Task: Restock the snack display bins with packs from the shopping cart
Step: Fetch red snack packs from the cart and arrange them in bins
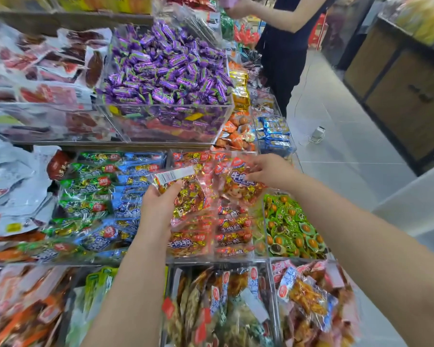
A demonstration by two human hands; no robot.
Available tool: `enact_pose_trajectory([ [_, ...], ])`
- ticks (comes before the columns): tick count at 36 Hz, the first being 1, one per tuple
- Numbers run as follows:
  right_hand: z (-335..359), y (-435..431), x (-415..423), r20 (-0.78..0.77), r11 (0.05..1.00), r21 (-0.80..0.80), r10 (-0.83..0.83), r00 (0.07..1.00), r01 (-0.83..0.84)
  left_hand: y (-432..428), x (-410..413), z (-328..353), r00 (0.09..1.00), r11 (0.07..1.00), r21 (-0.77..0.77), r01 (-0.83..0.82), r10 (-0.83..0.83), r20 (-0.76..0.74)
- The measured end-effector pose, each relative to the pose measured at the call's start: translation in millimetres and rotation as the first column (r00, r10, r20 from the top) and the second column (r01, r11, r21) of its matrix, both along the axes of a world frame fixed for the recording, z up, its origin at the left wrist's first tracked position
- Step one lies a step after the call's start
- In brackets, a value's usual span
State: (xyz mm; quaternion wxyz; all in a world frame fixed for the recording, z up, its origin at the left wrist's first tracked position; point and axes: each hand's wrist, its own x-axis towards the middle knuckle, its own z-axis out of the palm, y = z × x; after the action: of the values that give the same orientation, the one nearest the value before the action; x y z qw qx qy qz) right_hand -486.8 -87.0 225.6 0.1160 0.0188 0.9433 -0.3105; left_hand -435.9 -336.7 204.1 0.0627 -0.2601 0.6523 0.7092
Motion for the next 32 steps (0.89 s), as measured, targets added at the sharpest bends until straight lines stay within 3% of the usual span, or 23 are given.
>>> enact_pose_trajectory([
  [4,-5,-18,-20,0.05,0.957,0.244,0.149,0.988,-0.157,-6,2,-1,1.0,1.0,0.027,-0.008,0.007,0.005],
  [8,-8,-32,-34,0.121,0.819,0.487,0.28,0.952,-0.303,-13,0,-5,0.999,0.999,-0.038,0.003,-0.001,0.032],
  [11,-21,-40,-37,0.146,0.749,0.571,0.311,0.939,-0.337,-16,0,-6,1.0,0.997,-0.073,-0.007,0.007,0.001],
  [14,-40,-40,-29,0.005,0.702,0.654,0.367,0.93,-0.28,-14,1,-4,0.999,0.995,-0.103,-0.016,0.012,-0.038],
  [18,-69,-38,-1,-0.244,0.788,0.602,0.334,0.91,-0.128,-13,1,-4,0.998,0.994,-0.107,-0.007,0.001,-0.06],
  [21,-85,-37,17,-0.147,0.773,0.604,0.345,0.927,-0.192,-14,0,-6,0.998,0.997,-0.081,0.017,-0.021,-0.056],
  [25,-100,-40,18,-0.046,0.634,0.73,0.421,0.906,-0.257,-12,-4,-11,0.998,0.998,-0.057,0.02,-0.023,-0.055],
  [32,-108,-44,-7,0.015,0.601,0.746,0.418,0.908,-0.289,-10,-10,-12,1.0,0.997,-0.079,0.007,-0.008,-0.015],
])
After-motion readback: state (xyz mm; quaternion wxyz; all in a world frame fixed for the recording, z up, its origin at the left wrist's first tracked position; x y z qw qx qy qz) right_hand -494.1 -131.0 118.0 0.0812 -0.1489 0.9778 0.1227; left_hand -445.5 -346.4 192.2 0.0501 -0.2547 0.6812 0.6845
